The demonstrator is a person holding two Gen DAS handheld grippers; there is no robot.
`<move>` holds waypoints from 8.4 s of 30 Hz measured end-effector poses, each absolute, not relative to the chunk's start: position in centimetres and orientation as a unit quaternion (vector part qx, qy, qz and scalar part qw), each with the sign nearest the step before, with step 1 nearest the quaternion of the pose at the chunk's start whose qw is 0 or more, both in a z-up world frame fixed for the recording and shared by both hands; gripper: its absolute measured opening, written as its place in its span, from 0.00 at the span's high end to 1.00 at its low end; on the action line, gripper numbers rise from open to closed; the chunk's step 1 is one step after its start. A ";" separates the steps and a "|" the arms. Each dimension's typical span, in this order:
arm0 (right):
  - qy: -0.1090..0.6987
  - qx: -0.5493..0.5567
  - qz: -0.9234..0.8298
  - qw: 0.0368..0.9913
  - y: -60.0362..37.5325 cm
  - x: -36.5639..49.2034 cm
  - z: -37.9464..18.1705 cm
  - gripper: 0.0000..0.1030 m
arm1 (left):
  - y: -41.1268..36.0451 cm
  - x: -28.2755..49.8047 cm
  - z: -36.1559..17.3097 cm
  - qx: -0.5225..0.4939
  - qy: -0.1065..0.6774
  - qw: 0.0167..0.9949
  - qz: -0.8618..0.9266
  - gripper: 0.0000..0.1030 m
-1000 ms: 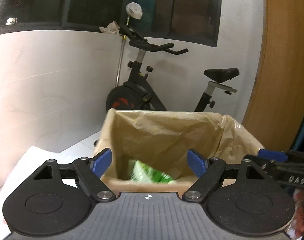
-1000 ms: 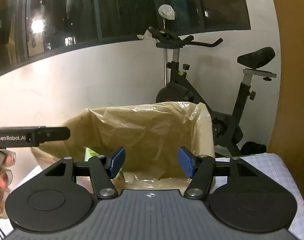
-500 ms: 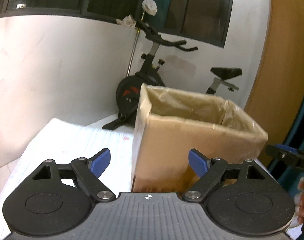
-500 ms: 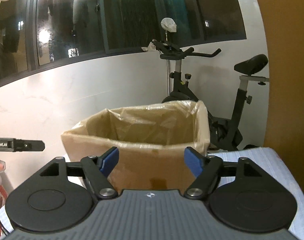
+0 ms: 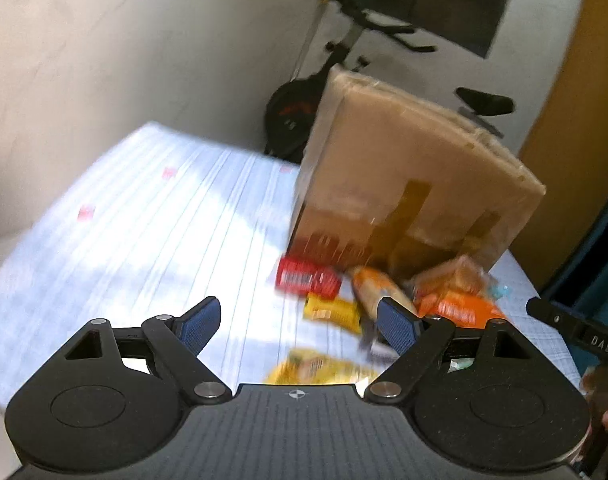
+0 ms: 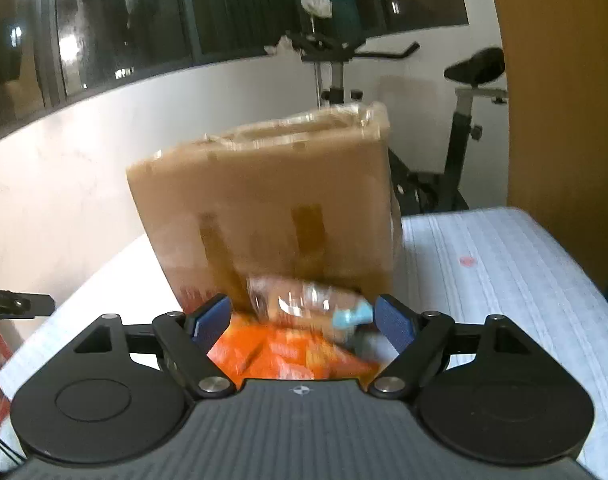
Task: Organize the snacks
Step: 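Grasp the yellow chip bag with the left tool while the right tool grasps the green chip bag, then carry both bags over the box and open both tools to drop them in, then lower the left tool onto the red snack packet and grasp it while the right tool returns to the pile, then grasp the brown barcoded cake packet with the right tool while the left tool holds the red packet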
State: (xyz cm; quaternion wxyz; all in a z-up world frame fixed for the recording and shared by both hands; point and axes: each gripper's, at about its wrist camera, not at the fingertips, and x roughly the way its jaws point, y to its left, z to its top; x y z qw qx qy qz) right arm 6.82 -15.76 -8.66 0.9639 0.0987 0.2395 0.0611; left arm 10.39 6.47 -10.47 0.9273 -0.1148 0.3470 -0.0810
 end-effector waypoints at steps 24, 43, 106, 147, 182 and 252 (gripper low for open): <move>0.329 0.085 0.058 0.939 -13.6 5.5 -13.3 0.20 | 3.1 12.6 -17.9 -0.195 0.481 0.850 -0.094 0.15; 0.337 0.057 0.063 0.938 -12.2 5.8 -13.9 0.12 | 3.2 10.2 -17.4 -0.161 0.390 0.902 -0.088 0.33; 0.085 0.054 0.009 0.995 -19.4 7.8 1.2 0.26 | 2.0 9.4 0.7 -0.053 0.109 0.984 -0.128 0.33; 0.205 0.037 0.082 0.975 -16.2 28.5 -1.6 0.18 | -3.8 29.8 -1.7 0.025 0.248 0.955 -0.164 0.19; 0.181 0.104 0.045 0.977 -17.7 12.5 -2.8 0.16 | 1.8 12.8 -6.9 0.002 0.260 0.952 -0.160 0.20; 0.366 0.041 -0.022 0.930 -18.4 10.3 -17.8 0.16 | 1.4 9.5 -17.6 -0.033 0.308 0.939 -0.151 0.57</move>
